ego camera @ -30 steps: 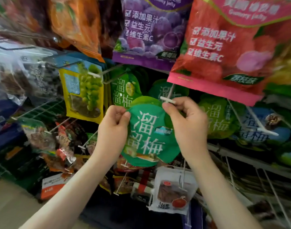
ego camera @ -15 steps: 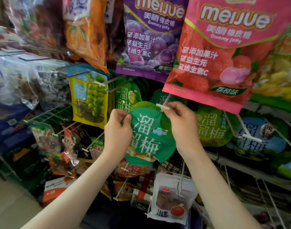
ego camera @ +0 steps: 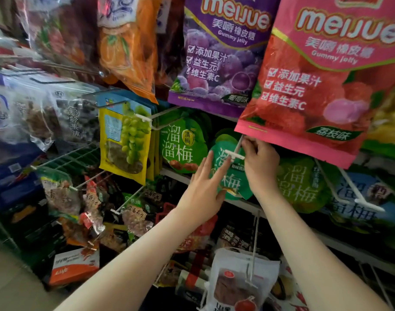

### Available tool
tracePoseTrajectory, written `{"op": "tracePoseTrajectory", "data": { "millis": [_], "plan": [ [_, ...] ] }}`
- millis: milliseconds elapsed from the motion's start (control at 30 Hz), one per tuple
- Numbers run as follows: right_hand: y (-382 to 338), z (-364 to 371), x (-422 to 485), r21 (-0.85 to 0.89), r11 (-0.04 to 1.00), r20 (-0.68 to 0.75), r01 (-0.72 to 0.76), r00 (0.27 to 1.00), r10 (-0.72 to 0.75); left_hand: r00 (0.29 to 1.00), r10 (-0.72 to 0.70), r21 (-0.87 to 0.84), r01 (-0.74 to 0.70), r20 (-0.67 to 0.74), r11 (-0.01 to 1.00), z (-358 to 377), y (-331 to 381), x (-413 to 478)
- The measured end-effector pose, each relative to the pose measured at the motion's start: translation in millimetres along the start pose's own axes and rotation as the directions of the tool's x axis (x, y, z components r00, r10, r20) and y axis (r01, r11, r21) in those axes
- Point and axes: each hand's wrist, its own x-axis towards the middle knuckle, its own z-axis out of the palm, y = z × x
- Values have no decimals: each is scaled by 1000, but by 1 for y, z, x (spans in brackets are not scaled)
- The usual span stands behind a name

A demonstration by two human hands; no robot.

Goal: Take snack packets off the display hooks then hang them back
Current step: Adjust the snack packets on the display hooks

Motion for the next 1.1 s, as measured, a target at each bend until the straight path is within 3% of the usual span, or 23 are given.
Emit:
{"op": "tracePoseTrajectory", "data": {
  "millis": [200,267,333,367,433,500,567,633,700,800,967,1100],
  "plan": [
    [14,11,14,-252,968,-76,-19,997,0,987,16,-1,-16,160,1000,18,-11,33],
    [12,11,6,-404,910,-147,-93,988,36,981,4,135,-32,196,990,16,-11,37],
    [15,13,-11,-460,884,-222,-77,974,-31,989,-6,286,-37,148,958,9,-13,37],
    [19,17,-21,-453,891,-220,-6,970,-105,995,28,341,-58,93,938,3,-14,36],
    [26,30,-41,-379,913,-144,149,966,-217,972,235,501,-196,-16,843,-1,-27,36],
    [27,45,-53,-215,959,0,186,982,-190,929,369,694,-243,-35,677,-5,-45,39],
    [22,56,-57,-69,993,182,97,980,-83,941,338,837,-206,27,507,-12,-56,38],
    [16,66,-54,-6,1000,357,13,934,-10,965,256,890,-171,63,422,-18,-64,36],
    [13,77,-47,-29,999,431,-38,901,47,978,203,916,-132,58,378,-21,-69,29],
    [6,85,-37,-42,990,373,-132,917,138,982,189,925,-73,2,372,-27,-82,18],
    [-7,91,-24,200,919,318,-339,910,267,963,265,923,-59,-48,380,-43,-106,5],
    [-14,103,-20,60,927,245,-369,906,345,938,345,918,-105,-36,382,-47,-111,-1]
  ]
}}
